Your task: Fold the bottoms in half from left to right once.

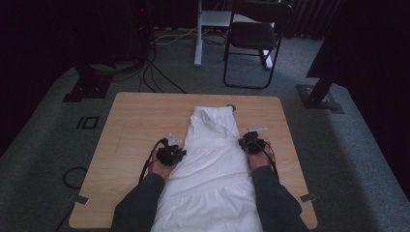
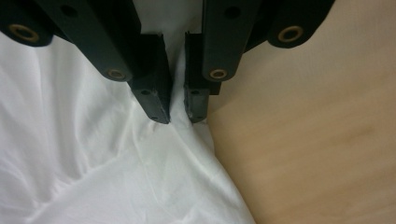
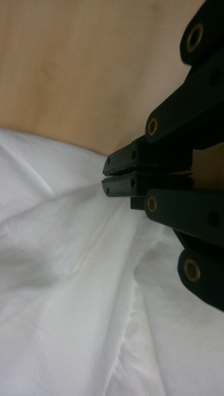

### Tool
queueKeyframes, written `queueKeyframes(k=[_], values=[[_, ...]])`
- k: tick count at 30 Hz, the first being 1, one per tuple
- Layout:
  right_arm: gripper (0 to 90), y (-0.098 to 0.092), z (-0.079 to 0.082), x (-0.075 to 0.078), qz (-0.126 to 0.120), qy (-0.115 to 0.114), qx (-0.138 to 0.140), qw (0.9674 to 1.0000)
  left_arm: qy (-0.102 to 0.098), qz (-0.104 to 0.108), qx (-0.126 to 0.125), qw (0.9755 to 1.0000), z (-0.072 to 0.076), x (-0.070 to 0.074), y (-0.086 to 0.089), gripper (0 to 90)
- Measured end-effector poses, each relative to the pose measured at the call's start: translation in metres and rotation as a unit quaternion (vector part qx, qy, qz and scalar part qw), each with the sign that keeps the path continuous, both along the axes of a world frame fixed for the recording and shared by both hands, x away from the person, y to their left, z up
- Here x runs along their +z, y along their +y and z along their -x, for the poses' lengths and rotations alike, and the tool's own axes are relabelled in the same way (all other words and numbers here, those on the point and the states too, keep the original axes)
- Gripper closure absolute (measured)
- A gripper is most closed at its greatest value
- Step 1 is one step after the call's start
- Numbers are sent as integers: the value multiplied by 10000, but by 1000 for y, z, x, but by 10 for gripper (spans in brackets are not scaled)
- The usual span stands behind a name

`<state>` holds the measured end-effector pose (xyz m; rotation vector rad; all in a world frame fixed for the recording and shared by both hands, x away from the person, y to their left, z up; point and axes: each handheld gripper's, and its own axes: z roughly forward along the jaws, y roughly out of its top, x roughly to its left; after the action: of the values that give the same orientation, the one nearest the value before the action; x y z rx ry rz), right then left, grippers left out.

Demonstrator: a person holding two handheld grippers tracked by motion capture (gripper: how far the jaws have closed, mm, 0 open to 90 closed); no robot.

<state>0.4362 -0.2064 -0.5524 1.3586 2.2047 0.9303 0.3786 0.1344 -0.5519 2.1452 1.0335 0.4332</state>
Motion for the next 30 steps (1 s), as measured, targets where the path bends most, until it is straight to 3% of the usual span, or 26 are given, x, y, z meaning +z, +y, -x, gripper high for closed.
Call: queueKeyframes(k=[3,6,8,9,10,12,14,16,17,19,21,22,23,24,25,26,28,30], values=[[873,-2,31,-2,-9,-24,261,9997,-59,62,-99,9999,31,-3,7,812],[861,-3,59,0,42,86,465,9989,-150,140,-99,9997,49,-6,11,807],[761,-3,66,3,161,198,476,9985,-211,85,-104,9997,53,-6,11,798],[675,-3,68,7,221,68,455,9987,-234,52,-92,9997,53,-6,10,791],[571,-3,68,11,148,-175,509,9984,-249,36,-84,9996,52,-6,10,778],[459,-1,64,22,-188,-538,555,9968,-261,78,-88,9996,51,-7,10,770],[419,7,57,32,-405,-692,718,9942,-273,117,-77,9995,52,-7,10,769],[412,22,48,37,-546,-673,971,9915,-280,123,-80,9995,52,-8,10,770],[412,22,48,37,-546,-673,971,9915,-280,123,-80,9995,52,-8,10,770],[399,47,33,35,-451,-664,1294,9883,-329,70,-77,9994,53,-8,9,771],[403,60,23,30,-351,-561,1440,9874,-337,57,-85,9994,53,-8,9,772],[466,65,18,27,-167,-481,1452,9881,-334,56,-83,9994,53,-8,9,772],[603,68,13,24,20,-403,1466,9884,-341,46,-84,9994,53,-8,9,772],[734,69,9,23,270,-443,1375,9891,-351,24,-88,9993,53,-7,9,772],[810,67,5,24,501,-542,1120,9910,-367,11,-93,9993,54,-8,9,772],[853,61,1,28,522,-624,823,9933,-386,1,-89,9992,54,-8,8,772],[866,44,-13,34,256,-631,212,9975,-393,-17,-91,9992,54,-8,8,773],[863,26,-28,31,-59,-300,-156,9994,-392,-17,-80,9992,54,-8,8,772]])
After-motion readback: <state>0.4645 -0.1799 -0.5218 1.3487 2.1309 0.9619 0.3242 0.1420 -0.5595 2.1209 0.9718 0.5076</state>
